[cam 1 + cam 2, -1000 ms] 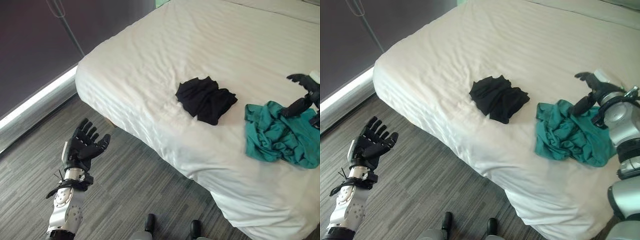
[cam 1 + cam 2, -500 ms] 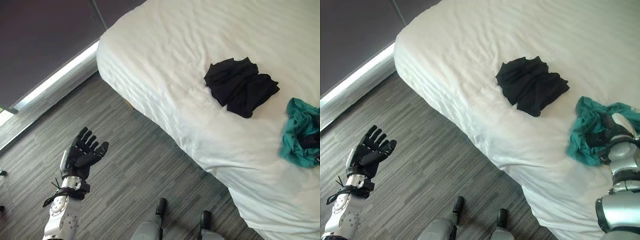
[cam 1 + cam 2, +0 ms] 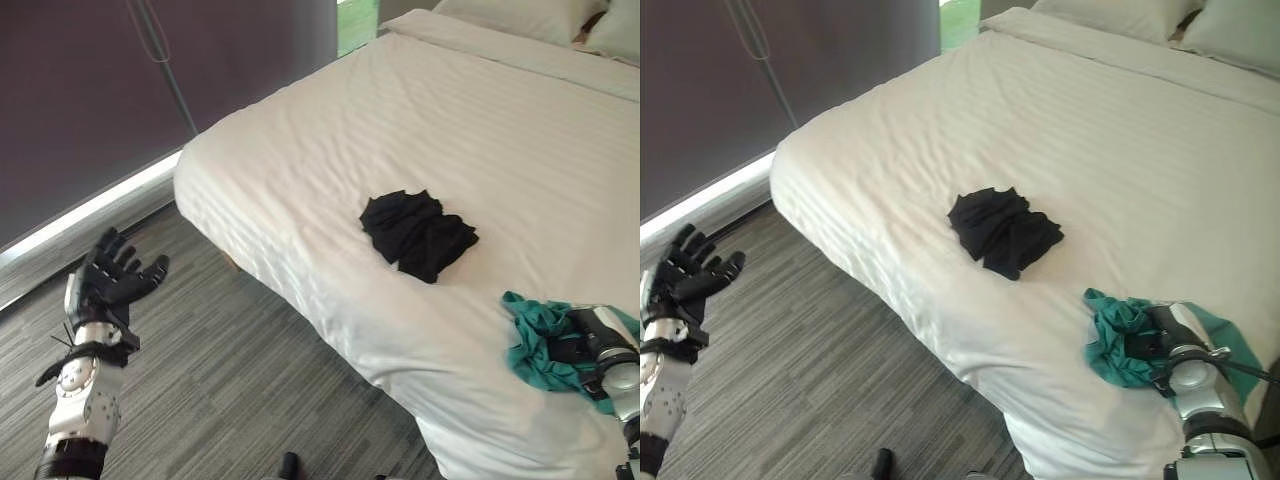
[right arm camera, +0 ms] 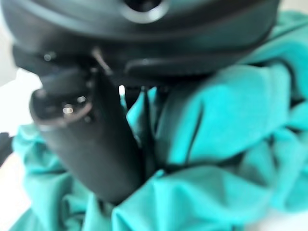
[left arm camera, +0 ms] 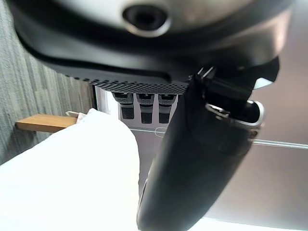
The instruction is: Pick up bed clothes into laundry basket.
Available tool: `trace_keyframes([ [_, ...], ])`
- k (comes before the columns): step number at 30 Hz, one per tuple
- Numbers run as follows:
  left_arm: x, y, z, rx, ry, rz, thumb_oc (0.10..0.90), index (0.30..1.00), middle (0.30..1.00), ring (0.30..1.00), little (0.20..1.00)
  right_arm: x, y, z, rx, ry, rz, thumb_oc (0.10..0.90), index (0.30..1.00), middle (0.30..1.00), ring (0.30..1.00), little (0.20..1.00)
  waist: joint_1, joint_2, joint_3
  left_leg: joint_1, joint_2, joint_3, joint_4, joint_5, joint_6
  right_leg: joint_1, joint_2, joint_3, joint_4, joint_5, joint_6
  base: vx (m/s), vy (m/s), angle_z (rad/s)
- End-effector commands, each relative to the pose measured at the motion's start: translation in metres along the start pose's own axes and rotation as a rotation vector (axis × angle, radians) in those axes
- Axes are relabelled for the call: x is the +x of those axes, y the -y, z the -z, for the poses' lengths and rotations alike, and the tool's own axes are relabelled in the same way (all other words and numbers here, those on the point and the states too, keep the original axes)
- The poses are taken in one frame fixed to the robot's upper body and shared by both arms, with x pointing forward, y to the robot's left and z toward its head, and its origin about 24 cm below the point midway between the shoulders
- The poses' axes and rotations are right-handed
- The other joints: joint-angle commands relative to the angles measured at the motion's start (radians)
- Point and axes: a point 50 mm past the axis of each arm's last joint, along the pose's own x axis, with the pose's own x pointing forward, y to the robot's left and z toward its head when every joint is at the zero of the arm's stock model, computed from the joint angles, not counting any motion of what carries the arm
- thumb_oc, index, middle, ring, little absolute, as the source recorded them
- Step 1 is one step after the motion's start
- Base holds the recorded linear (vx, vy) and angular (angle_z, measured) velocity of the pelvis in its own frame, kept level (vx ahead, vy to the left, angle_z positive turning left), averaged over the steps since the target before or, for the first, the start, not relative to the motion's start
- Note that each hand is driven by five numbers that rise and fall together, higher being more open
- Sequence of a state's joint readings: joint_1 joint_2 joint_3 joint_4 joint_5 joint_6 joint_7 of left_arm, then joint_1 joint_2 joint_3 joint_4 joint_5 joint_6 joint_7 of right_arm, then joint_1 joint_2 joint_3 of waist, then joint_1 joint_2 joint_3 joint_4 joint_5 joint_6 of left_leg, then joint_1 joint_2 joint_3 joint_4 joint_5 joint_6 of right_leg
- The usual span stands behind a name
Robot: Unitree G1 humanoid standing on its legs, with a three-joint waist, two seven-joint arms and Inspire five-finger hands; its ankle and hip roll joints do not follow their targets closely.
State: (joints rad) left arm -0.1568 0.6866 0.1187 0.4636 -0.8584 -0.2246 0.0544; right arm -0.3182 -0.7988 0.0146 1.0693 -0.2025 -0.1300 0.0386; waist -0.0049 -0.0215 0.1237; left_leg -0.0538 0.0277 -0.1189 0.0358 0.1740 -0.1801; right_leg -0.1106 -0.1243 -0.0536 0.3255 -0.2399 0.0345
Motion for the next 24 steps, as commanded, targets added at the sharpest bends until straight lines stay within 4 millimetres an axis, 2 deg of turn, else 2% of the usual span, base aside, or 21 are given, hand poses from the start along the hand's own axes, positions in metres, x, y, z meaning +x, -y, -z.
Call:
trace_keyframes([
  [1, 0.039, 0.002, -0.112, 0.083, 0.387, -0.021, 0.800, 0.900, 0.900, 0.900, 0.900, -0.113, -0.065, 0.182, -0.354, -0.723, -0.544, 0.400, 0.300, 0.300, 0.300, 0.300, -0.078, 0.066, 0.147, 0.001, -0.029, -0.064, 0.235, 0.050, 0.000, 0.114, 0.029, 0.117, -0.283, 0.215, 0.025, 0.05, -0.042, -0.61],
  [3, 0.042, -0.002, -0.120, 0.115, 0.389, -0.020, 0.800, 0.900, 0.900, 0.900, 0.900, -0.111, -0.067, 0.181, -0.356, -0.720, -0.552, 0.400, 0.300, 0.300, 0.300, 0.300, -0.069, 0.061, 0.142, -0.001, -0.021, -0.077, 0.232, 0.045, 0.010, 0.112, 0.036, 0.142, -0.275, 0.213, 0.028, 0.05, -0.013, -0.77],
  [4, 0.044, -0.005, -0.125, 0.147, 0.382, -0.025, 0.800, 0.900, 0.900, 0.900, 0.900, -0.111, -0.068, 0.180, -0.356, -0.722, -0.554, 0.400, 0.300, 0.300, 0.300, 0.300, -0.069, 0.060, 0.137, 0.001, 0.000, -0.075, 0.214, 0.047, 0.016, 0.115, 0.042, 0.160, -0.271, 0.212, 0.033, 0.13, 0.101, -0.70],
  [5, 0.051, -0.009, -0.140, 0.266, 0.361, -0.039, 0.800, 0.900, 0.900, 0.900, 0.900, -0.108, -0.067, 0.178, -0.345, -0.716, -0.549, 0.400, 0.300, 0.300, 0.300, 0.300, -0.087, 0.069, 0.113, 0.016, 0.063, -0.056, 0.155, 0.061, 0.021, 0.119, 0.044, 0.183, -0.262, 0.208, 0.050, 0.13, 0.099, -0.64],
  [6, 0.053, -0.007, -0.142, 0.268, 0.364, -0.033, 0.800, 0.900, 0.900, 0.900, 0.900, -0.109, -0.068, 0.178, -0.339, -0.717, -0.551, 0.400, 0.300, 0.300, 0.300, 0.300, -0.076, 0.065, 0.116, 0.024, 0.065, -0.049, 0.147, 0.063, 0.021, 0.120, 0.045, 0.188, -0.260, 0.207, 0.050, 0.19, 0.239, -0.62],
  [7, 0.061, 0.001, -0.156, 0.373, 0.356, -0.009, 0.800, 0.900, 0.900, 0.900, 0.900, -0.105, -0.069, 0.174, -0.324, -0.698, -0.543, 0.400, 0.300, 0.300, 0.300, 0.300, -0.094, 0.082, 0.095, 0.043, 0.121, -0.040, 0.065, 0.079, 0.023, 0.121, 0.042, 0.202, -0.254, 0.200, 0.066, 0.14, 0.225, -0.41],
  [9, 0.071, 0.018, -0.172, 0.481, 0.360, 0.035, 0.800, 0.900, 0.900, 0.900, 0.900, -0.101, -0.074, 0.169, -0.300, -0.675, -0.545, 0.400, 0.300, 0.300, 0.300, 0.300, -0.112, 0.100, 0.086, 0.065, 0.169, -0.017, 0.006, 0.102, 0.017, 0.125, 0.028, 0.217, -0.244, 0.186, 0.085, 0.13, 0.302, -0.30],
  [12, 0.083, 0.061, -0.189, 0.494, 0.412, 0.125, 0.800, 0.900, 0.900, 0.900, 0.900, -0.100, -0.086, 0.165, -0.213, -0.660, -0.533, 0.400, 0.300, 0.300, 0.300, 0.300, -0.126, 0.113, 0.074, 0.078, 0.205, 0.015, -0.031, 0.108, 0.010, 0.147, -0.013, 0.221, -0.262, 0.184, 0.114, 0.08, 0.282, -0.20],
  [14, 0.085, 0.081, -0.201, 0.571, 0.431, 0.191, 0.800, 0.900, 0.900, 0.900, 0.900, -0.101, -0.089, 0.164, -0.166, -0.663, -0.524, 0.400, 0.300, 0.300, 0.300, 0.300, -0.134, 0.127, 0.064, 0.082, 0.201, 0.023, -0.059, 0.088, 0.008, 0.159, -0.031, 0.232, -0.283, 0.197, 0.131, 0.11, 0.324, -0.12],
  [16, 0.086, 0.101, -0.212, 0.632, 0.463, 0.249, 0.800, 0.900, 0.900, 0.900, 0.900, -0.102, -0.093, 0.165, -0.124, -0.680, -0.517, 0.400, 0.300, 0.300, 0.300, 0.300, -0.141, 0.127, 0.053, 0.103, 0.172, 0.066, -0.084, -0.027, 0.017, 0.161, -0.073, 0.244, -0.298, 0.215, 0.159, 0.12, 0.408, -0.16],
  [17, 0.087, 0.119, -0.215, 0.673, 0.472, 0.291, 0.800, 0.900, 0.900, 0.900, 0.900, -0.106, -0.094, 0.169, -0.092, -0.709, -0.509, 0.400, 0.300, 0.300, 0.300, 0.300, -0.145, 0.126, 0.051, 0.112, 0.142, 0.087, -0.092, -0.075, 0.031, 0.163, -0.113, 0.255, -0.304, 0.247, 0.184, 0.12, 0.405, -0.31],
  [18, 0.086, 0.133, -0.219, 0.681, 0.501, 0.331, 0.800, 0.900, 0.900, 0.900, 0.900, -0.105, -0.096, 0.168, -0.081, -0.710, -0.506, 0.400, 0.300, 0.300, 0.300, 0.300, -0.139, 0.124, 0.046, 0.110, 0.128, 0.100, -0.092, -0.088, 0.038, 0.142, -0.123, 0.259, -0.300, 0.280, 0.190, 0.11, 0.449, -0.30],
  [20, 0.084, 0.156, -0.227, 0.735, 0.539, 0.370, 0.800, 0.900, 0.900, 0.900, 0.900, -0.113, -0.115, 0.170, -0.039, -0.737, -0.536, 0.400, 0.300, 0.300, 0.300, 0.300, -0.153, 0.123, 0.053, 0.135, 0.096, 0.151, -0.109, -0.123, 0.059, 0.080, -0.138, 0.291, -0.257, 0.381, 0.201, 0.07, 0.437, -0.25],
  [21, 0.080, 0.163, -0.232, 0.726, 0.567, 0.398, 0.800, 0.900, 0.900, 0.900, 0.900, -0.113, -0.128, 0.165, -0.038, -0.734, -0.569, 0.400, 0.300, 0.300, 0.300, 0.300, -0.142, 0.136, 0.076, 0.152, 0.090, 0.187, -0.122, -0.130, 0.075, -0.007, -0.122, 0.235, -0.138, 0.418, 0.197, 0.03, 0.383, -0.51],
  [22, 0.080, 0.163, -0.232, 0.726, 0.567, 0.398, 0.800, 0.900, 0.900, 0.900, 0.900, -0.113, -0.128, 0.165, -0.038, -0.734, -0.569, 0.400, 0.300, 0.300, 0.300, 0.300, -0.142, 0.136, 0.076, 0.152, 0.090, 0.187, -0.122, -0.130, 0.075, -0.007, -0.122, 0.235, -0.138, 0.418, 0.197, -0.01, 0.418, -0.56],
  [23, 0.080, 0.163, -0.229, 0.728, 0.559, 0.408, 0.800, 0.900, 0.900, 0.900, 0.900, -0.114, -0.135, 0.163, -0.036, -0.735, -0.589, 0.400, 0.300, 0.300, 0.300, 0.300, -0.137, 0.149, 0.086, 0.159, 0.087, 0.205, -0.123, -0.138, 0.081, -0.033, -0.114, 0.174, -0.070, 0.392, 0.193, -0.01, 0.165, -0.73],
  [24, 0.080, 0.162, -0.229, 0.728, 0.558, 0.407, 0.800, 0.900, 0.900, 0.900, 0.900, -0.114, -0.135, 0.163, -0.036, -0.734, -0.589, 0.400, 0.300, 0.300, 0.300, 0.300, -0.137, 0.150, 0.084, 0.155, 0.088, 0.206, -0.123, -0.136, 0.080, -0.037, -0.113, 0.175, -0.071, 0.395, 0.192, -0.01, 0.319, -0.54],
])
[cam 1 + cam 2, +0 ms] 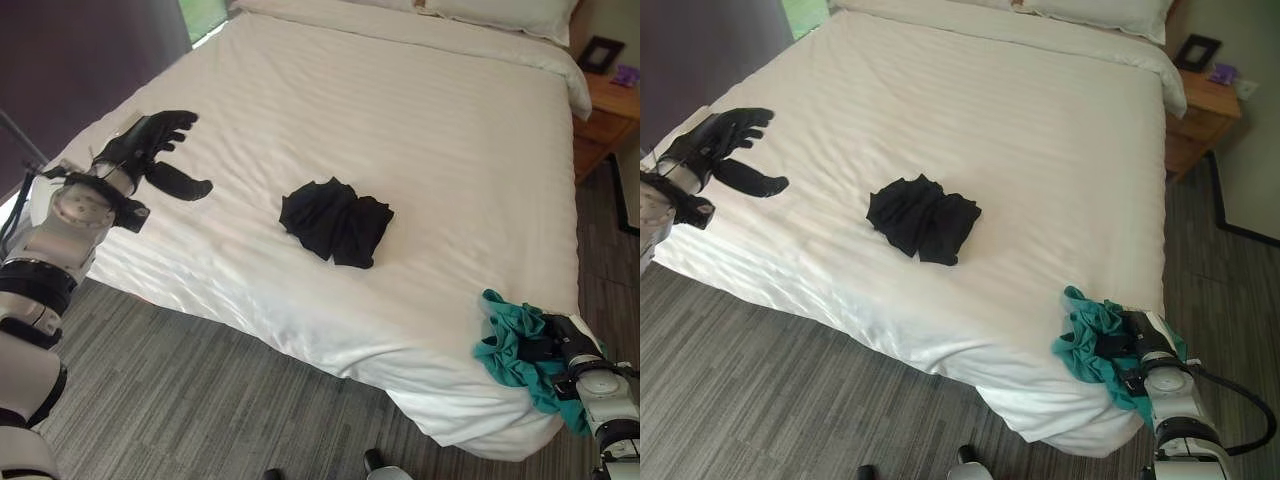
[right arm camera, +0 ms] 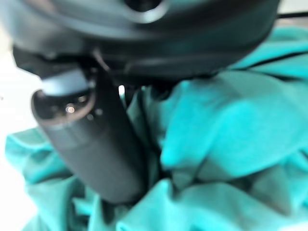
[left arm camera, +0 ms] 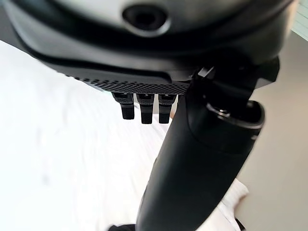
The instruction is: Pick up bed clothes into laundry basket.
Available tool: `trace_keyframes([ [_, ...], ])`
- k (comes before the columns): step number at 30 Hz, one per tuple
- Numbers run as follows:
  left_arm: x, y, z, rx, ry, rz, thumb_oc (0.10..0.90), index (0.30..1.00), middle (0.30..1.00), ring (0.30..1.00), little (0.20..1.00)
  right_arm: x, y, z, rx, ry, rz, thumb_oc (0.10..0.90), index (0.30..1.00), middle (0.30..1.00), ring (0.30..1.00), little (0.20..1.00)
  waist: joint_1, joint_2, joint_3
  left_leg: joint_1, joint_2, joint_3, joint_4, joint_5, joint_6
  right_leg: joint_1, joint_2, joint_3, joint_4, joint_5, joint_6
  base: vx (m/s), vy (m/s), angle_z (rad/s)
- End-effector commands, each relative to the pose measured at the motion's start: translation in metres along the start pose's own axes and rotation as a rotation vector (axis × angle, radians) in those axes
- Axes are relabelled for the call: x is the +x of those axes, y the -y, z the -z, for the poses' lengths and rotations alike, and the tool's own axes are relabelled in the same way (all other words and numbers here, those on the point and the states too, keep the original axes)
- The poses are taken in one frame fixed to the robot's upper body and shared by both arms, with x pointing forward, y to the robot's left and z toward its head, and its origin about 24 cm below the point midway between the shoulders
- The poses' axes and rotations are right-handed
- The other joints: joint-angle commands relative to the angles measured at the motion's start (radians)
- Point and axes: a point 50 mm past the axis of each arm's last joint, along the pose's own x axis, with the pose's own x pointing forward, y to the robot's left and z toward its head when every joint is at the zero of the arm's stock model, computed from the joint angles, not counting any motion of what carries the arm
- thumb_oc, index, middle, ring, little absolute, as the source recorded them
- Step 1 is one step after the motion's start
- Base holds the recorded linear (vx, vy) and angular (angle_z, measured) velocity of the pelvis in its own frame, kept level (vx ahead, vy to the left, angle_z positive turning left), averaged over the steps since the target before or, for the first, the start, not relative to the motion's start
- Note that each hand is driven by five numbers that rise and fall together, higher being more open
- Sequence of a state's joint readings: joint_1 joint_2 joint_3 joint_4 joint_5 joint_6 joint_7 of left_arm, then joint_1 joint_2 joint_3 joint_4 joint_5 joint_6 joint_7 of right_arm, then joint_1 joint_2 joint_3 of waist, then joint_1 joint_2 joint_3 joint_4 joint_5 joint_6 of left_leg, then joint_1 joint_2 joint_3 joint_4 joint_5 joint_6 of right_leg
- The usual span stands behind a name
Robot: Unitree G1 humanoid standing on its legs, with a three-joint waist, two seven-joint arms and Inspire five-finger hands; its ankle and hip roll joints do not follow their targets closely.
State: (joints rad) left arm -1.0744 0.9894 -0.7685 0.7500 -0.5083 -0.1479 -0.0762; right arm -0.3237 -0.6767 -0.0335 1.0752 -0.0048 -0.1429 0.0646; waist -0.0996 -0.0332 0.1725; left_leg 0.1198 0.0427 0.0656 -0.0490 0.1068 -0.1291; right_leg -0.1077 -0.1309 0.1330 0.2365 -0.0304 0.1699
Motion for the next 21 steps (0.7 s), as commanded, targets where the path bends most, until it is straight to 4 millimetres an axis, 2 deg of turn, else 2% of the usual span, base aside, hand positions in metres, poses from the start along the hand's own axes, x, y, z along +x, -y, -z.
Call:
trace_keyframes([
  [1, 0.000, -0.070, -0.073, -0.058, 0.269, -0.257, 0.800, 0.900, 0.900, 0.900, 0.900, -0.121, -0.055, 0.195, -0.273, -0.859, -0.422, 0.400, 0.300, 0.300, 0.300, 0.300, -0.046, 0.171, 0.038, -0.016, 0.066, 0.026, -0.038, -0.075, 0.035, -0.057, -0.085, -0.044, 0.067, 0.164, 0.056, 0.00, 0.247, -0.75],
  [3, 0.001, -0.064, -0.066, -0.024, 0.236, -0.231, 0.800, 0.900, 0.900, 0.900, 0.900, -0.130, -0.059, 0.202, -0.252, -0.889, -0.430, 0.400, 0.300, 0.300, 0.300, 0.300, -0.056, 0.172, 0.036, -0.008, 0.046, 0.038, -0.038, -0.085, 0.045, -0.067, -0.059, -0.083, 0.080, 0.143, 0.054, 0.03, 0.323, -0.66],
  [4, 0.003, -0.060, -0.062, -0.027, 0.225, -0.225, 0.800, 0.900, 0.900, 0.900, 0.900, -0.134, -0.058, 0.206, -0.239, -0.912, -0.420, 0.400, 0.300, 0.300, 0.300, 0.300, -0.058, 0.164, 0.031, -0.010, 0.027, 0.045, -0.038, -0.091, 0.052, -0.059, -0.018, -0.105, 0.047, 0.108, 0.039, 0.04, 0.249, -0.25],
  [5, 0.004, -0.055, -0.060, -0.039, 0.225, -0.217, 0.800, 0.900, 0.900, 0.900, 0.900, -0.135, -0.056, 0.206, -0.235, -0.920, -0.409, 0.400, 0.300, 0.300, 0.300, 0.300, -0.056, 0.159, 0.028, -0.011, 0.019, 0.049, -0.038, -0.093, 0.054, -0.045, 0.002, -0.112, 0.010, 0.086, 0.030, 0.03, 0.154, -0.35],
  [6, 0.004, -0.055, -0.060, -0.040, 0.225, -0.217, 0.800, 0.900, 0.900, 0.900, 0.900, -0.135, -0.055, 0.206, -0.236, -0.920, -0.409, 0.400, 0.300, 0.300, 0.300, 0.300, -0.057, 0.161, 0.030, -0.008, 0.020, 0.049, -0.038, -0.094, 0.054, -0.041, 0.003, -0.113, 0.008, 0.087, 0.029, 0.02, 0.072, -0.48],
  [7, 0.001, -0.054, -0.051, -0.066, 0.204, -0.225, 0.800, 0.900, 0.900, 0.900, 0.900, -0.135, -0.044, 0.207, -0.216, -0.939, -0.355, 0.400, 0.300, 0.300, 0.300, 0.300, -0.030, 0.141, 0.020, -0.016, 0.004, 0.060, -0.038, -0.104, 0.060, -0.010, -0.007, -0.176, -0.078, 0.074, 0.013, 0.03, 0.029, -0.47],
  [8, 0.000, -0.056, -0.050, -0.070, 0.203, -0.230, 0.800, 0.900, 0.900, 0.900, 0.900, -0.131, -0.040, 0.204, -0.203, -0.927, -0.335, 0.400, 0.300, 0.300, 0.300, 0.300, -0.025, 0.136, 0.015, -0.017, 0.000, 0.062, -0.038, -0.102, 0.060, 0.005, -0.022, -0.193, -0.115, 0.085, 0.017, 0.04, 0.021, -0.34],
  [10, -0.006, -0.060, -0.035, -0.125, 0.181, -0.264, 0.800, 0.900, 0.900, 0.900, 0.900, -0.113, -0.030, 0.190, -0.036, -0.836, -0.225, 0.400, 0.300, 0.300, 0.300, 0.300, -0.021, 0.117, 0.001, -0.013, -0.004, 0.079, -0.038, -0.112, 0.058, 0.057, -0.015, -0.161, -0.196, 0.092, 0.021, 0.04, -0.021, -0.33],
  [11, -0.009, -0.064, -0.031, -0.139, 0.172, -0.282, 0.800, 0.900, 0.900, 0.900, 0.900, -0.103, -0.027, 0.180, 0.006, -0.785, -0.194, 0.400, 0.300, 0.300, 0.300, 0.300, -0.011, 0.111, -0.007, -0.015, -0.001, 0.093, -0.038, -0.111, 0.055, 0.058, -0.023, -0.177, -0.210, 0.102, 0.024, 0.03, -0.041, -0.55],
  [13, -0.017, -0.075, -0.026, -0.121, 0.161, -0.317, 0.800, 0.900, 0.900, 0.900, 0.900, -0.072, -0.012, 0.144, 0.216, -0.557, -0.088, 0.400, 0.300, 0.300, 0.300, 0.300, -0.014, 0.094, -0.018, -0.016, 0.004, 0.109, -0.038, -0.107, 0.053, 0.067, -0.017, -0.146, -0.237, 0.113, 0.026, 0.02, -0.042, -0.53],
  [16, -0.019, -0.076, -0.021, -0.139, 0.155, -0.329, 0.800, 0.900, 0.900, 0.900, 0.900, -0.069, -0.011, 0.138, 0.238, -0.513, -0.075, 0.400, 0.300, 0.300, 0.300, 0.300, -0.014, 0.090, -0.021, -0.012, 0.005, 0.114, -0.038, -0.109, 0.052, 0.076, -0.018, -0.145, -0.244, 0.113, 0.025, 0.02, -0.015, -0.22],
  [17, -0.020, -0.072, -0.014, -0.181, 0.145, -0.335, 0.800, 0.900, 0.900, 0.900, 0.900, -0.062, -0.008, 0.124, 0.278, -0.415, -0.065, 0.400, 0.300, 0.300, 0.300, 0.300, -0.019, 0.085, -0.023, -0.006, 0.005, 0.109, -0.038, -0.109, 0.050, 0.088, -0.019, -0.148, -0.245, 0.106, 0.025, 0.00, -0.020, -0.29],
  [18, -0.020, -0.072, -0.015, -0.181, 0.146, -0.336, 0.800, 0.900, 0.900, 0.900, 0.900, -0.062, -0.008, 0.123, 0.267, -0.403, -0.063, 0.400, 0.300, 0.300, 0.300, 0.300, -0.023, 0.084, -0.021, -0.005, 0.004, 0.107, -0.038, -0.109, 0.049, 0.087, -0.016, -0.145, -0.242, 0.107, 0.024, -0.02, -0.024, -0.27],
  [19, 0.018, -0.001, 0.006, -0.163, -0.058, -0.203, 0.800, 0.900, 0.900, 0.900, 0.900, -0.133, -0.078, 0.197, 0.359, -0.733, -0.213, 0.400, 0.300, 0.300, 0.300, 0.300, -0.063, 0.022, 0.007, -0.069, 0.038, 0.163, -0.028, 0.016, 0.036, 0.215, 0.032, -0.184, -0.297, 0.040, -0.026, -0.03, -0.008, -0.08],
  [21, 0.018, -0.003, 0.007, -0.114, -0.076, -0.197, 0.800, 0.900, 0.900, 0.900, 0.900, -0.136, -0.083, 0.199, 0.355, -0.740, -0.233, 0.400, 0.300, 0.300, 0.300, 0.300, -0.064, 0.021, 0.007, -0.069, 0.037, 0.165, -0.032, 0.015, 0.037, 0.213, 0.031, -0.184, -0.302, 0.043, -0.024, 0.01, 0.034, 0.23],
])
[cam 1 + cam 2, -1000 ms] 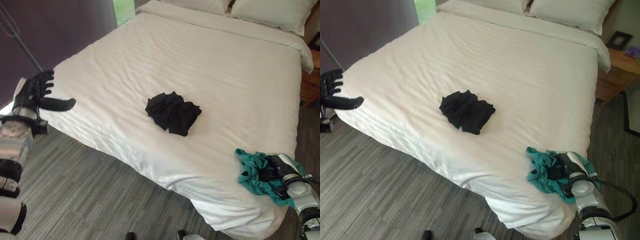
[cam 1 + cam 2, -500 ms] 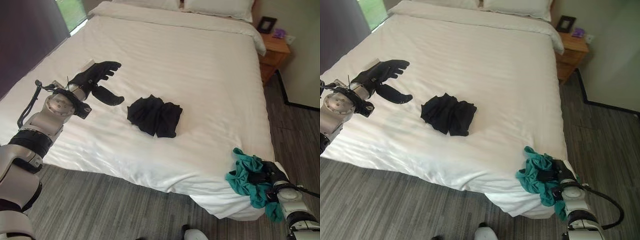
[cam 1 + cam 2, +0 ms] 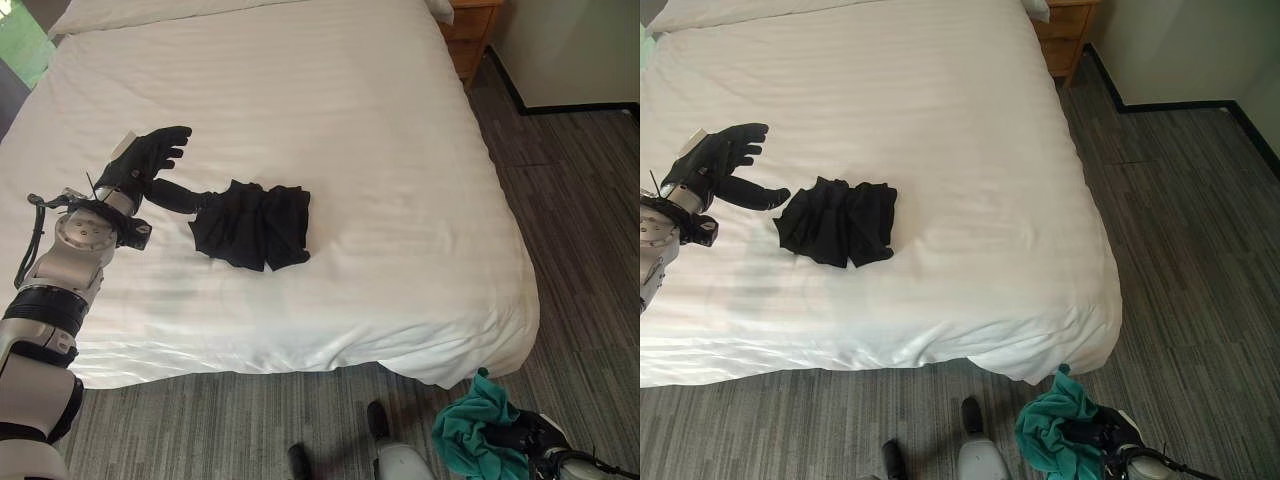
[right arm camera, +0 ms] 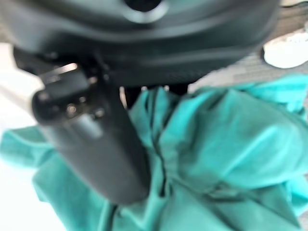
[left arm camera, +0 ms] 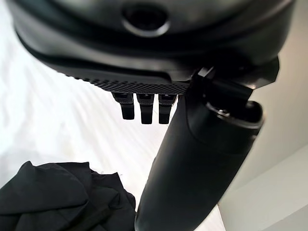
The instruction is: Pick up bed clothes into laundry basket.
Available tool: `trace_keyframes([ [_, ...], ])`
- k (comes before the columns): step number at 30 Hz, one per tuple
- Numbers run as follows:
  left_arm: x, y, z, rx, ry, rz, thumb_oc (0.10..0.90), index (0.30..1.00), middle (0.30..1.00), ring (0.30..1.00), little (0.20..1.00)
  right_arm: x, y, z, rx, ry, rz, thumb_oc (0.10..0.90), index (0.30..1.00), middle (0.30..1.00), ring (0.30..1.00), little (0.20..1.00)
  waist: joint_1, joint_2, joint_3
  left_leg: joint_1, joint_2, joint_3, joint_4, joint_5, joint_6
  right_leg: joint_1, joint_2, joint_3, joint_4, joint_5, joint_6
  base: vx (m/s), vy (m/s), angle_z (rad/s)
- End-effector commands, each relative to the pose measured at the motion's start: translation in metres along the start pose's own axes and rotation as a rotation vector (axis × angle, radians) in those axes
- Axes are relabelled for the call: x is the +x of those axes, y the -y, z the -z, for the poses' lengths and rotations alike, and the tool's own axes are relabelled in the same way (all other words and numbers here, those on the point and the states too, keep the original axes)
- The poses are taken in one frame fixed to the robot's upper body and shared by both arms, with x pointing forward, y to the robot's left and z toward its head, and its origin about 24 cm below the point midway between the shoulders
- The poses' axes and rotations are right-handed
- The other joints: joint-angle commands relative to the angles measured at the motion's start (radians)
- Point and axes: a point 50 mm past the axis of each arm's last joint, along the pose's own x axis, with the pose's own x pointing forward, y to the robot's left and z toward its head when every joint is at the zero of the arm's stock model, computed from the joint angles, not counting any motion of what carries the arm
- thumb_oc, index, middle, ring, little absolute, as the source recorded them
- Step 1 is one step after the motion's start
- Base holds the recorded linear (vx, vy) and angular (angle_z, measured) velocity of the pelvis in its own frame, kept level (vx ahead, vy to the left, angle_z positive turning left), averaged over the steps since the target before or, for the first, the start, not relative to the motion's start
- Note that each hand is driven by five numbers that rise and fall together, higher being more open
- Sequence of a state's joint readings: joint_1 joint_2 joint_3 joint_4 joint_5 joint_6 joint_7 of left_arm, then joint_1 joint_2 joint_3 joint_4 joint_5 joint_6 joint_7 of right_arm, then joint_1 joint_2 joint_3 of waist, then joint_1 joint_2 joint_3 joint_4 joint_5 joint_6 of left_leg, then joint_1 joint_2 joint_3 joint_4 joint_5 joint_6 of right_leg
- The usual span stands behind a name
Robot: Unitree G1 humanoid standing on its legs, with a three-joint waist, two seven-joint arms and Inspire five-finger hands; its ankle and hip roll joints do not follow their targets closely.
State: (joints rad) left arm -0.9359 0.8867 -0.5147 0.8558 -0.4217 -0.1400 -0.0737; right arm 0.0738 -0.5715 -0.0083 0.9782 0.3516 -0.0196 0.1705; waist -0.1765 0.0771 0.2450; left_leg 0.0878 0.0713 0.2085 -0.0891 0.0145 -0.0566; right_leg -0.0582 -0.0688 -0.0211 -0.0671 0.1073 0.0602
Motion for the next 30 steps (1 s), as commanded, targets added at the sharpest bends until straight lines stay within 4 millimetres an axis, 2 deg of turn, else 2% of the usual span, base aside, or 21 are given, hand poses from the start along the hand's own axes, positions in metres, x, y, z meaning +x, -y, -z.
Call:
trace_keyframes([
  [1, 0.026, -0.005, -0.042, 0.054, 0.039, -0.101, 0.800, 0.900, 0.900, 0.900, 0.900, -0.029, -0.010, 0.100, 0.057, -0.354, -0.004, 0.400, 0.300, 0.300, 0.300, 0.300, 0.011, -0.092, -0.065, -0.037, 0.007, 0.022, 0.005, 0.106, -0.035, 0.161, -0.032, -0.029, 0.000, -0.093, 0.088, 0.03, 0.067, 0.36],
  [6, 0.032, -0.004, -0.050, 0.101, 0.035, -0.110, 0.800, 0.900, 0.900, 0.900, 0.900, -0.028, -0.022, 0.100, 0.027, -0.338, -0.062, 0.400, 0.300, 0.300, 0.300, 0.300, -0.005, -0.107, -0.055, -0.059, 0.012, 0.027, 0.002, 0.097, -0.035, 0.125, -0.028, -0.013, -0.004, -0.080, 0.095, 0.00, 0.034, 0.02],
  [8, 0.036, -0.001, -0.056, 0.079, 0.034, -0.120, 0.800, 0.900, 0.900, 0.900, 0.900, -0.027, -0.032, 0.101, -0.027, -0.352, -0.117, 0.400, 0.300, 0.300, 0.300, 0.300, -0.019, -0.127, -0.042, -0.082, 0.019, 0.036, 0.002, 0.095, -0.036, 0.087, -0.023, 0.000, -0.004, -0.068, 0.099, -0.04, 0.032, -0.18],
  [9, 0.036, -0.001, -0.056, 0.079, 0.034, -0.120, 0.800, 0.900, 0.900, 0.900, 0.900, -0.027, -0.033, 0.101, -0.027, -0.352, -0.117, 0.400, 0.300, 0.300, 0.300, 0.300, -0.019, -0.127, -0.042, -0.083, 0.019, 0.036, 0.002, 0.095, -0.036, 0.086, -0.023, 0.000, -0.004, -0.068, 0.099, -0.04, 0.022, -0.12],
  [11, 0.038, 0.000, -0.056, 0.036, 0.018, -0.135, 0.800, 0.900, 0.900, 0.900, 0.900, -0.026, -0.038, 0.100, -0.069, -0.342, -0.143, 0.400, 0.300, 0.300, 0.300, 0.300, -0.037, -0.150, -0.025, -0.106, 0.026, 0.044, 0.002, 0.095, -0.037, 0.055, -0.020, 0.015, -0.004, -0.056, 0.100, -0.02, 0.033, -0.12],
  [14, 0.038, -0.002, -0.055, 0.021, 0.002, -0.150, 0.800, 0.900, 0.900, 0.900, 0.900, -0.028, -0.040, 0.105, -0.093, -0.357, -0.152, 0.400, 0.300, 0.300, 0.300, 0.300, -0.045, -0.166, -0.017, -0.119, 0.028, 0.052, 0.002, 0.093, -0.037, 0.039, -0.018, 0.024, -0.008, -0.047, 0.101, 0.00, 0.021, -0.16],
  [16, 0.040, -0.002, -0.062, 0.013, 0.021, -0.161, 0.800, 0.900, 0.900, 0.900, 0.900, -0.028, -0.040, 0.105, -0.104, -0.357, -0.155, 0.400, 0.300, 0.300, 0.300, 0.300, -0.050, -0.180, -0.004, -0.137, 0.030, 0.054, 0.002, 0.093, -0.037, 0.014, -0.017, 0.032, -0.009, -0.039, 0.102, -0.01, 0.008, -0.06],
  [19, 0.042, 0.001, -0.067, 0.038, 0.024, -0.167, 0.800, 0.900, 0.900, 0.900, 0.900, -0.029, -0.045, 0.107, -0.124, -0.359, -0.173, 0.400, 0.300, 0.300, 0.300, 0.300, -0.060, -0.203, 0.016, -0.165, 0.033, 0.057, 0.002, 0.096, -0.036, -0.016, -0.016, 0.039, -0.008, -0.029, 0.105, 0.00, 0.000, 0.00],
  [20, 0.043, 0.003, -0.067, 0.086, 0.014, -0.161, 0.800, 0.900, 0.900, 0.900, 0.900, -0.026, -0.048, 0.101, -0.132, -0.336, -0.180, 0.400, 0.300, 0.300, 0.300, 0.300, -0.063, -0.211, 0.030, -0.181, 0.034, 0.054, 0.002, 0.100, -0.035, -0.037, -0.014, 0.042, -0.006, -0.026, 0.103, 0.00, 0.000, 0.00],
  [21, 0.043, 0.003, -0.067, 0.086, 0.014, -0.161, 0.800, 0.900, 0.900, 0.900, 0.900, -0.026, -0.049, 0.101, -0.132, -0.336, -0.180, 0.400, 0.300, 0.300, 0.300, 0.300, -0.063, -0.211, 0.029, -0.182, 0.034, 0.054, 0.002, 0.100, -0.035, -0.039, -0.014, 0.042, -0.005, -0.026, 0.103, -0.04, 0.029, -0.02],
  [22, 0.041, 0.012, -0.048, 0.237, -0.076, -0.105, 0.800, 0.900, 0.900, 0.900, 0.900, -0.022, -0.054, 0.093, -0.147, -0.303, -0.199, 0.400, 0.300, 0.300, 0.300, 0.300, -0.070, -0.226, 0.050, -0.188, 0.035, 0.056, 0.002, 0.102, -0.033, -0.053, -0.012, 0.049, 0.001, -0.021, 0.104, -0.03, 0.030, -0.02],
  [23, 0.037, 0.019, -0.028, 0.259, -0.146, -0.069, 0.800, 0.900, 0.900, 0.900, 0.900, -0.021, -0.056, 0.090, -0.150, -0.290, -0.206, 0.400, 0.300, 0.300, 0.300, 0.300, -0.073, -0.235, 0.057, -0.189, 0.036, 0.060, 0.002, 0.102, -0.033, -0.060, -0.011, 0.054, 0.002, -0.018, 0.105, -0.03, 0.037, -0.08],
  [24, 0.031, 0.027, -0.004, 0.264, -0.222, -0.037, 0.529, 0.493, 0.493, 0.493, 0.493, -0.021, -0.058, 0.089, -0.157, -0.288, -0.214, 0.400, 0.300, 0.300, 0.300, 0.300, -0.077, -0.244, 0.060, -0.188, 0.037, 0.067, 0.002, 0.102, -0.032, -0.063, -0.009, 0.061, 0.002, -0.014, 0.105, -0.01, 0.016, -0.13],
  [25, 0.031, 0.027, -0.004, 0.264, -0.222, -0.037, 0.529, 0.493, 0.493, 0.493, 0.493, -0.021, -0.058, 0.089, -0.157, -0.288, -0.214, 0.400, 0.300, 0.300, 0.300, 0.300, -0.076, -0.243, 0.058, -0.191, 0.038, 0.068, 0.002, 0.104, -0.033, -0.067, -0.008, 0.063, 0.002, -0.013, 0.105, 0.00, 0.009, -0.21],
  [26, 0.023, 0.035, 0.020, 0.254, -0.307, -0.013, 0.400, 0.300, 0.300, 0.300, 0.300, -0.021, -0.059, 0.090, -0.167, -0.291, -0.220, 0.400, 0.300, 0.300, 0.300, 0.300, -0.075, -0.250, 0.060, -0.190, 0.037, 0.071, 0.002, 0.102, -0.032, -0.068, -0.006, 0.066, 0.001, -0.012, 0.104, 0.00, 0.008, -0.16],
  [27, 0.013, 0.054, 0.044, 0.282, -0.384, 0.056, 0.400, 0.300, 0.300, 0.300, 0.300, -0.021, -0.061, 0.091, -0.190, -0.294, -0.227, 0.400, 0.300, 0.300, 0.300, 0.300, -0.076, -0.259, 0.061, -0.192, 0.037, 0.074, 0.004, 0.099, -0.031, -0.071, -0.005, 0.071, -0.001, -0.011, 0.103, 0.01, 0.009, -0.10],
  [28, 0.005, 0.073, 0.061, 0.289, -0.429, 0.106, 0.400, 0.300, 0.300, 0.300, 0.300, -0.021, -0.062, 0.089, -0.206, -0.288, -0.231, 0.400, 0.300, 0.300, 0.300, 0.300, -0.078, -0.267, 0.063, -0.189, 0.037, 0.075, 0.003, 0.094, -0.029, -0.068, -0.005, 0.073, -0.003, -0.013, 0.102, 0.00, 0.000, 0.00],
  [29, -0.002, 0.083, 0.073, 0.296, -0.459, 0.139, 0.400, 0.300, 0.300, 0.300, 0.300, -0.021, -0.060, 0.087, -0.217, -0.278, -0.228, 0.400, 0.300, 0.300, 0.300, 0.300, -0.080, -0.270, 0.060, -0.189, 0.038, 0.078, 0.002, 0.091, -0.029, -0.071, -0.004, 0.075, -0.004, -0.015, 0.100, 0.00, 0.000, 0.00],
  [30, -0.020, 0.112, 0.097, 0.287, -0.517, 0.203, 0.400, 0.300, 0.300, 0.300, 0.300, -0.020, -0.056, 0.081, -0.221, -0.243, -0.214, 0.400, 0.300, 0.300, 0.300, 0.300, -0.081, -0.275, 0.055, -0.189, 0.038, 0.082, 0.002, 0.082, -0.029, -0.072, -0.005, 0.075, -0.002, -0.021, 0.097, 0.00, 0.000, 0.00],
])
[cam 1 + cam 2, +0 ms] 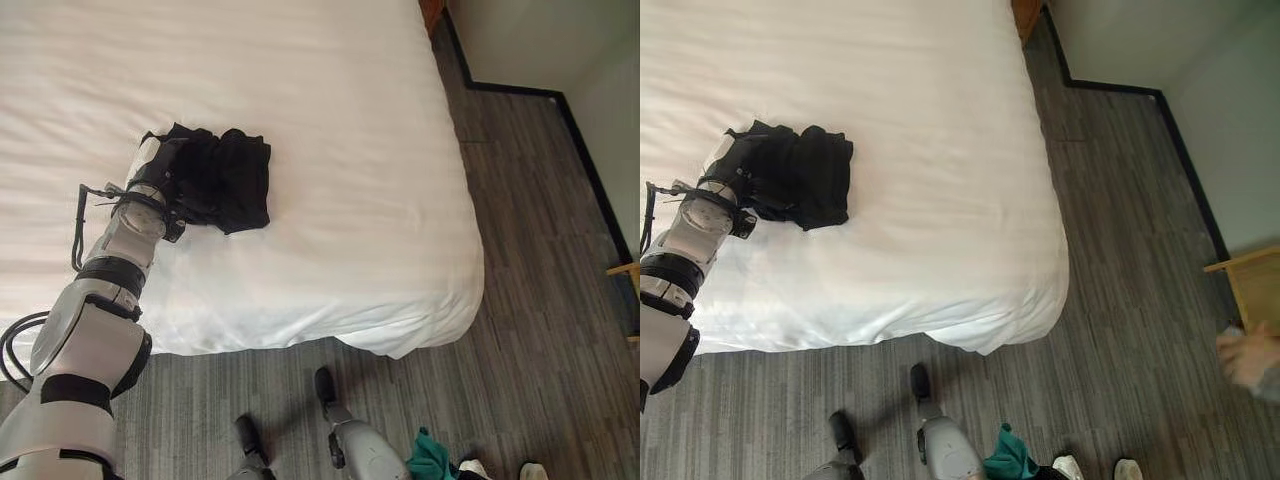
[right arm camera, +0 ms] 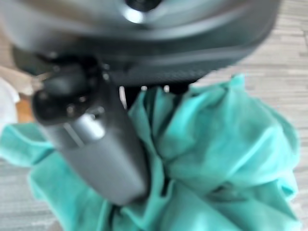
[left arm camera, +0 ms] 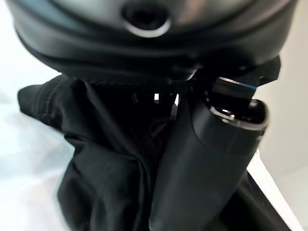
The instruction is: Pick up bed clothes into laundry basket.
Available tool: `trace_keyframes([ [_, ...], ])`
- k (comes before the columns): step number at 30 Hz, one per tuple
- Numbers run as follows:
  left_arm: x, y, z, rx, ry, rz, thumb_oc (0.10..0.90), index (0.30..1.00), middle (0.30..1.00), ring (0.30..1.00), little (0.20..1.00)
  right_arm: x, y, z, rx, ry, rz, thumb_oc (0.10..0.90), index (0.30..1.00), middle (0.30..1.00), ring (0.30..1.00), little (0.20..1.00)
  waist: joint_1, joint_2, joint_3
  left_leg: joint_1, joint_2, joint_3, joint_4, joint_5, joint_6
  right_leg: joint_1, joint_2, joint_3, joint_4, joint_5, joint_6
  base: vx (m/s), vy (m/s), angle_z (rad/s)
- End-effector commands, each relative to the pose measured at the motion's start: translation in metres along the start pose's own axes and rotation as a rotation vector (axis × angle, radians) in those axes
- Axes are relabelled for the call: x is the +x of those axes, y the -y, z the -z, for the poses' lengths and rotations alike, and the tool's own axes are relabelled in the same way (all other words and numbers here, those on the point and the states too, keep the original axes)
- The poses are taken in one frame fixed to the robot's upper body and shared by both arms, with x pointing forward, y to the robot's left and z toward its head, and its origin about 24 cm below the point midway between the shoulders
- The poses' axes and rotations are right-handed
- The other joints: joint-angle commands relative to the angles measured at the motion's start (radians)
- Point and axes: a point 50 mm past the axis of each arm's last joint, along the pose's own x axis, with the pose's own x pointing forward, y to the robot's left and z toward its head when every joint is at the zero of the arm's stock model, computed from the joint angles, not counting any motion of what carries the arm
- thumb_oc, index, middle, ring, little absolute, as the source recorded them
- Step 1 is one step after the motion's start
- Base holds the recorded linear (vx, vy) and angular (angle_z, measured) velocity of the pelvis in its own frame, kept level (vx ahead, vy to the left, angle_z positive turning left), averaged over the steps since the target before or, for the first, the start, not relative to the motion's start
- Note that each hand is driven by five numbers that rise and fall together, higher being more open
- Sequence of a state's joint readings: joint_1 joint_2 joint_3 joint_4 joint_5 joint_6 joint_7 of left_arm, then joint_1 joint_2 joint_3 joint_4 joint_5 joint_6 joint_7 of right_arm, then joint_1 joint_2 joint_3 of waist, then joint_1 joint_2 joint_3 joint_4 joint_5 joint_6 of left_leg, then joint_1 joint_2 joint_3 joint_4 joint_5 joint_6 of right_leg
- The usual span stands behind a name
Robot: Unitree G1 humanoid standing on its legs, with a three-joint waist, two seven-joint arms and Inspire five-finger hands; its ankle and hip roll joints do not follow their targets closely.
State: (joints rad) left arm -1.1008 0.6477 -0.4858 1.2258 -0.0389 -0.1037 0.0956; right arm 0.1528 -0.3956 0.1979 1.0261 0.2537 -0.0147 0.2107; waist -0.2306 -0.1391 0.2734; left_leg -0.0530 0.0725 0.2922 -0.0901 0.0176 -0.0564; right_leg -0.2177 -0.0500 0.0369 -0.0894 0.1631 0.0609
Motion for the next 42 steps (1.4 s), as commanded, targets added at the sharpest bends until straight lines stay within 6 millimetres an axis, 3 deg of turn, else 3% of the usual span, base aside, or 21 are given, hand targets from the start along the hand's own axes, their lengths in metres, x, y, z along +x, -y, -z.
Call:
trace_keyframes([
  [1, -0.047, 0.110, 0.081, 0.082, -0.319, 0.371, 0.400, 0.300, 0.300, 0.300, 0.300, -0.013, 0.023, 0.012, -0.073, -0.024, 0.074, 0.400, 0.300, 0.300, 0.300, 0.300, -0.024, -0.058, 0.026, -0.049, 0.036, -0.005, 0.003, 0.076, -0.028, 0.087, -0.026, 0.014, 0.021, -0.081, 0.095, 0.00, 0.000, 0.00],
  [5, -0.067, 0.154, 0.079, -0.079, -0.303, 0.431, 0.400, 0.300, 0.300, 0.300, 0.300, -0.016, 0.033, -0.002, -0.124, 0.025, 0.119, 0.400, 0.300, 0.300, 0.300, 0.300, -0.002, -0.040, 0.026, -0.036, 0.030, -0.018, 0.003, 0.066, -0.025, 0.099, -0.030, 0.003, 0.025, -0.097, 0.088, 0.02, 0.003, 0.01],
  [9, -0.057, 0.143, 0.062, -0.289, -0.227, 0.331, 0.400, 0.300, 0.300, 0.300, 0.300, -0.021, 0.039, -0.017, -0.143, 0.099, 0.149, 0.400, 0.300, 0.300, 0.300, 0.300, 0.013, -0.021, 0.023, -0.019, 0.026, -0.028, 0.003, 0.066, -0.027, 0.118, -0.031, -0.010, 0.031, -0.110, 0.085, 0.00, -0.005, -0.01],
  [13, -0.048, 0.101, 0.041, -0.575, -0.047, 0.165, 0.400, 0.300, 0.300, 0.300, 0.300, -0.030, 0.068, -0.033, -0.004, 0.193, 0.267, 0.400, 0.300, 0.300, 0.300, 0.300, 0.039, 0.024, 0.011, 0.015, 0.019, -0.050, 0.003, 0.063, -0.029, 0.159, -0.037, -0.030, 0.046, -0.130, 0.083, 0.02, -0.012, 0.06],
  [14, -0.051, 0.061, 0.032, -0.740, 0.091, 0.036, 0.400, 0.300, 0.300, 0.300, 0.300, -0.042, 0.089, -0.064, 0.054, 0.331, 0.346, 0.400, 0.300, 0.300, 0.300, 0.300, 0.059, 0.054, 0.001, 0.028, 0.013, -0.063, 0.003, 0.064, -0.032, 0.180, -0.041, -0.046, 0.053, -0.143, 0.081, 0.00, -0.013, 0.20],
  [16, -0.059, 0.057, 0.033, -0.760, 0.126, 0.028, 0.400, 0.300, 0.300, 0.300, 0.300, -0.047, 0.095, -0.075, 0.064, 0.385, 0.370, 0.400, 0.300, 0.300, 0.300, 0.300, 0.066, 0.067, -0.010, 0.031, 0.014, -0.068, 0.003, 0.068, -0.033, 0.186, -0.040, -0.052, 0.057, -0.145, 0.078, 0.00, -0.030, 0.11],
  [17, -0.068, 0.031, 0.027, -0.811, 0.231, -0.040, 0.400, 0.300, 0.300, 0.300, 0.300, -0.065, 0.111, -0.104, 0.094, 0.524, 0.436, 0.400, 0.300, 0.300, 0.300, 0.300, 0.076, 0.086, -0.022, 0.053, 0.012, -0.076, 0.003, 0.066, -0.037, 0.215, -0.042, -0.061, 0.060, -0.161, 0.075, 0.00, -0.033, 0.17],
  [23, -0.101, 0.010, 0.039, -0.840, 0.319, -0.111, 0.400, 0.300, 0.300, 0.300, 0.300, -0.099, 0.125, -0.148, 0.114, 0.766, 0.518, 0.400, 0.300, 0.300, 0.300, 0.300, 0.108, 0.102, -0.046, 0.072, 0.016, -0.087, 0.065, 0.091, -0.056, 0.266, -0.033, -0.067, 0.040, -0.158, 0.054, -0.07, -0.077, 0.09],
  [24, -0.107, 0.016, 0.040, -0.850, 0.314, -0.068, 0.400, 0.300, 0.300, 0.300, 0.300, -0.105, 0.127, -0.160, 0.097, 0.806, 0.529, 0.400, 0.300, 0.300, 0.300, 0.300, 0.119, 0.099, -0.035, 0.045, 0.011, -0.130, 0.163, 0.084, -0.064, 0.262, -0.034, -0.054, 0.047, -0.151, 0.047, -0.24, -0.035, -0.08],
  [25, -0.114, 0.017, 0.046, -0.868, 0.308, -0.053, 0.400, 0.300, 0.300, 0.300, 0.300, -0.114, 0.126, -0.179, 0.057, 0.870, 0.536, 0.400, 0.300, 0.300, 0.300, 0.300, 0.137, 0.096, -0.025, 0.038, -0.027, -0.228, 0.261, 0.054, -0.069, 0.241, -0.031, -0.021, 0.068, -0.137, 0.045, -0.34, 0.012, -0.27],
  [26, -0.128, 0.034, 0.065, -0.940, 0.229, -0.032, 0.400, 0.300, 0.300, 0.300, 0.300, -0.117, 0.111, -0.200, 0.002, 0.941, 0.492, 0.400, 0.300, 0.300, 0.300, 0.300, 0.138, 0.089, -0.023, 0.063, -0.083, -0.323, 0.382, -0.029, -0.059, 0.201, -0.020, 0.060, 0.095, -0.111, 0.055, -0.32, 0.083, -0.75],
  [28, -0.135, 0.041, 0.072, -0.952, 0.199, -0.024, 0.400, 0.300, 0.300, 0.300, 0.300, -0.120, 0.107, -0.204, -0.032, 0.955, 0.479, 0.400, 0.300, 0.300, 0.300, 0.300, 0.133, 0.090, -0.039, 0.071, -0.094, -0.331, 0.413, -0.048, -0.051, 0.173, -0.012, 0.107, 0.100, -0.092, 0.059, -0.21, 0.126, -1.37],
  [29, -0.152, 0.062, 0.081, -0.999, 0.136, -0.013, 0.400, 0.300, 0.300, 0.300, 0.300, -0.126, 0.098, -0.207, -0.044, 1.004, 0.493, 0.400, 0.300, 0.300, 0.300, 0.300, 0.108, 0.103, -0.056, 0.122, -0.134, -0.404, 0.399, -0.083, -0.024, 0.121, 0.031, 0.211, 0.116, -0.053, 0.082, -0.21, 0.141, -1.68],
  [31, -0.157, 0.075, 0.077, -1.107, 0.124, -0.016, 0.400, 0.300, 0.300, 0.300, 0.300, -0.134, 0.095, -0.202, 0.038, 1.070, 0.482, 0.400, 0.300, 0.300, 0.300, 0.300, 0.053, 0.110, -0.067, 0.158, -0.123, -0.338, 0.307, -0.138, 0.008, 0.070, 0.068, 0.290, 0.126, -0.016, 0.110, -0.24, 0.167, -1.47],
  [32, -0.158, 0.085, 0.071, -1.198, 0.121, 0.003, 0.400, 0.300, 0.300, 0.300, 0.300, -0.133, 0.098, -0.190, 0.138, 1.084, 0.500, 0.400, 0.300, 0.300, 0.300, 0.300, 0.018, 0.095, -0.083, 0.191, -0.129, -0.298, 0.242, -0.203, 0.036, 0.043, 0.071, 0.327, 0.097, 0.015, 0.123, -0.17, 0.097, -1.38],
  [33, -0.158, 0.086, 0.071, -1.197, 0.120, 0.005, 0.400, 0.300, 0.300, 0.300, 0.300, -0.133, 0.098, -0.189, 0.140, 1.082, 0.501, 0.400, 0.300, 0.300, 0.300, 0.300, 0.027, 0.090, -0.087, 0.191, -0.133, -0.291, 0.235, -0.196, 0.035, 0.039, 0.069, 0.336, 0.094, 0.021, 0.125, -0.32, 0.045, -1.87],
  [34, -0.158, 0.093, 0.069, -1.210, 0.113, 0.034, 0.400, 0.300, 0.300, 0.300, 0.300, -0.137, 0.094, -0.179, 0.183, 1.108, 0.534, 0.400, 0.300, 0.300, 0.300, 0.300, -0.022, 0.083, -0.082, 0.200, -0.125, -0.233, 0.168, -0.217, 0.060, -0.018, 0.075, 0.337, 0.065, 0.052, 0.167, -0.35, -0.048, -1.73],
  [36, -0.154, 0.087, 0.066, -1.162, 0.136, 0.029, 0.400, 0.300, 0.300, 0.300, 0.300, -0.136, 0.095, -0.178, 0.210, 1.112, 0.549, 0.400, 0.300, 0.300, 0.300, 0.300, -0.019, 0.075, -0.073, 0.186, -0.119, -0.207, 0.170, -0.203, 0.061, -0.035, 0.062, 0.305, 0.074, 0.036, 0.170, -0.38, -0.110, -1.49],
  [38, -0.154, 0.070, 0.077, -1.101, 0.127, -0.024, 0.400, 0.300, 0.300, 0.300, 0.300, -0.140, 0.085, -0.188, 0.233, 1.176, 0.534, 0.400, 0.300, 0.300, 0.300, 0.300, 0.005, 0.078, -0.043, 0.173, -0.059, -0.110, 0.170, -0.154, 0.055, -0.007, 0.015, 0.094, 0.259, -0.076, 0.118, -0.53, -0.197, -1.65],
  [41, -0.160, 0.062, 0.087, -1.107, 0.107, -0.065, 0.400, 0.300, 0.300, 0.300, 0.300, -0.145, 0.080, -0.192, 0.238, 1.214, 0.500, 0.400, 0.300, 0.300, 0.300, 0.300, 0.028, 0.082, -0.050, 0.175, -0.018, -0.024, 0.149, -0.115, 0.052, 0.037, -0.032, -0.019, 0.360, -0.138, 0.089, -0.33, -0.138, -2.19],
  [42, -0.167, 0.055, 0.095, -1.097, 0.093, -0.108, 0.400, 0.300, 0.300, 0.300, 0.300, -0.147, 0.079, -0.194, 0.266, 1.239, 0.493, 0.400, 0.300, 0.300, 0.300, 0.300, 0.059, 0.092, -0.072, 0.162, 0.011, 0.048, 0.133, -0.082, 0.047, 0.115, -0.111, -0.103, 0.413, -0.155, 0.080, -0.53, -0.273, -2.01],
])
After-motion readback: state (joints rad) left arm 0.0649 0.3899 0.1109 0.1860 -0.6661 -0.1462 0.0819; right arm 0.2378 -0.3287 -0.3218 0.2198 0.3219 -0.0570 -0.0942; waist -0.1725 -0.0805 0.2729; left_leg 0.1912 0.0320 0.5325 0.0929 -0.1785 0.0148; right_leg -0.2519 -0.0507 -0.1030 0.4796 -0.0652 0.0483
